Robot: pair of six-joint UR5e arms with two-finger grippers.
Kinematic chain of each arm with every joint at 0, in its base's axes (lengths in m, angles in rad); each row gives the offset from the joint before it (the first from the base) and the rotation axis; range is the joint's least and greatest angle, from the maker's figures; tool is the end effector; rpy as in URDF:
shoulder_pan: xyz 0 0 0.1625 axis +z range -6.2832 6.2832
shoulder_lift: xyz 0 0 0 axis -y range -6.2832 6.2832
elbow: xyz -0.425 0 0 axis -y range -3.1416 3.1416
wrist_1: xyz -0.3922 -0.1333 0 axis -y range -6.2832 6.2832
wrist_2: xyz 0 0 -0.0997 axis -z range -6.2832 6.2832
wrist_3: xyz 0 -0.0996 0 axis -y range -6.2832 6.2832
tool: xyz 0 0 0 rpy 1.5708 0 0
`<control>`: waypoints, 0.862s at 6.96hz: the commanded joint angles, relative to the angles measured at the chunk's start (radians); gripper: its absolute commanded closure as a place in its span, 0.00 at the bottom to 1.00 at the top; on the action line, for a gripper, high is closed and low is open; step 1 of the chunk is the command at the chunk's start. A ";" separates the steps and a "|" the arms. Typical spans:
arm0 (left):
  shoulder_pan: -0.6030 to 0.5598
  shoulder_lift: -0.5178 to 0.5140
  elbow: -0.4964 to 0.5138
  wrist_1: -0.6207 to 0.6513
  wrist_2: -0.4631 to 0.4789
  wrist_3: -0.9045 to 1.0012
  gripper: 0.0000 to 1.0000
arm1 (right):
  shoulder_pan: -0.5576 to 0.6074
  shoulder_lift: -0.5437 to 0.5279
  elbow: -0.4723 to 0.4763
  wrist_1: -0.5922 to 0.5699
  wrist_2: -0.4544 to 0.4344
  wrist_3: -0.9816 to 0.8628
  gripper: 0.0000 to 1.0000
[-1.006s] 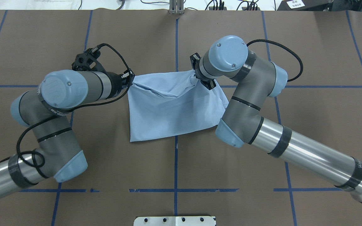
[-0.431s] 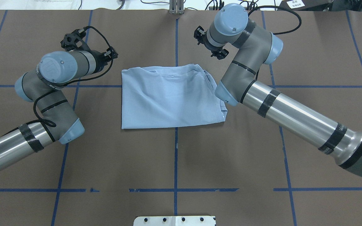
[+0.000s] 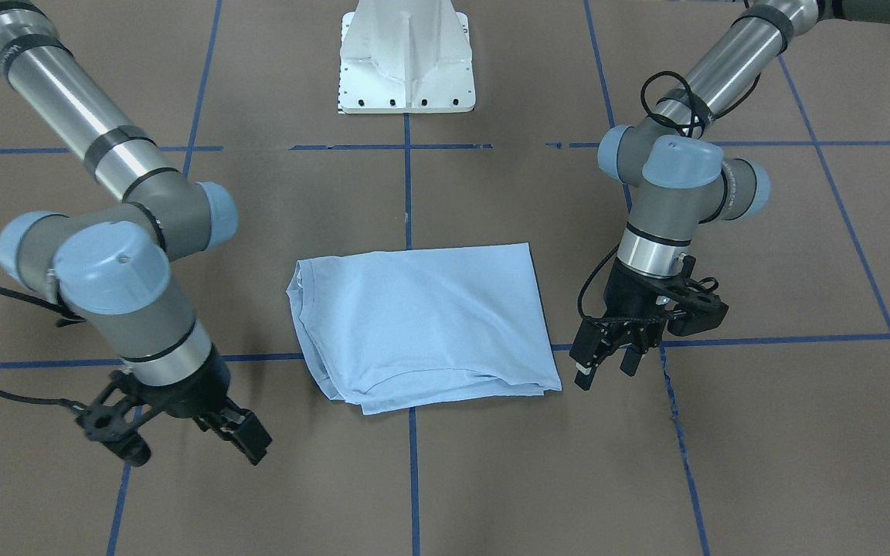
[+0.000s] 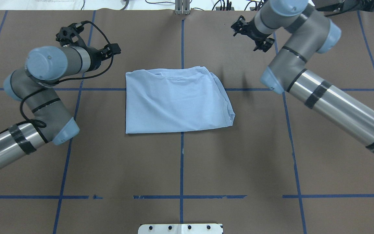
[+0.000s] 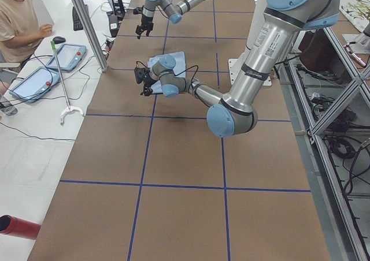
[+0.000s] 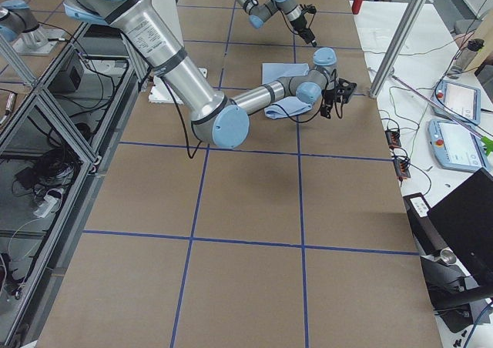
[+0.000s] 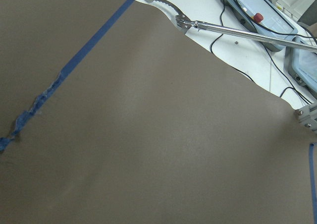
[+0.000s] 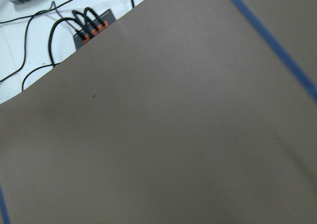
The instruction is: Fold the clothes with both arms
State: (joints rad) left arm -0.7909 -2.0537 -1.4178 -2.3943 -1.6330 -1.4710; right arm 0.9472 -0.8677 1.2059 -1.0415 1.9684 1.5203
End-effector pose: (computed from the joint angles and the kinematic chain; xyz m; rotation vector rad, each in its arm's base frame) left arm 0.4017 -0.5869 0.3610 0.4541 1.0814 -0.5758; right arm -0.3782 -0.6879 0.3399 0.0841 -0.9469 0.6576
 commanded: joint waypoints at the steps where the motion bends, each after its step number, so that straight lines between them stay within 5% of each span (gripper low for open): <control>1: -0.170 0.160 -0.111 0.007 -0.321 0.319 0.00 | 0.211 -0.205 0.130 -0.017 0.198 -0.291 0.00; 3: -0.432 0.342 -0.151 0.020 -0.568 0.743 0.00 | 0.419 -0.377 0.200 -0.119 0.355 -0.734 0.00; 5: -0.588 0.455 -0.160 0.148 -0.656 1.078 0.00 | 0.537 -0.557 0.252 -0.245 0.365 -1.160 0.00; 6: -0.643 0.536 -0.193 0.183 -0.697 1.188 0.00 | 0.551 -0.682 0.421 -0.378 0.378 -1.231 0.00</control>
State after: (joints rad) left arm -1.3583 -1.6083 -1.5808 -2.2707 -2.2793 -0.4442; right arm 1.4578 -1.4118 1.4790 -1.2833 2.3306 0.4380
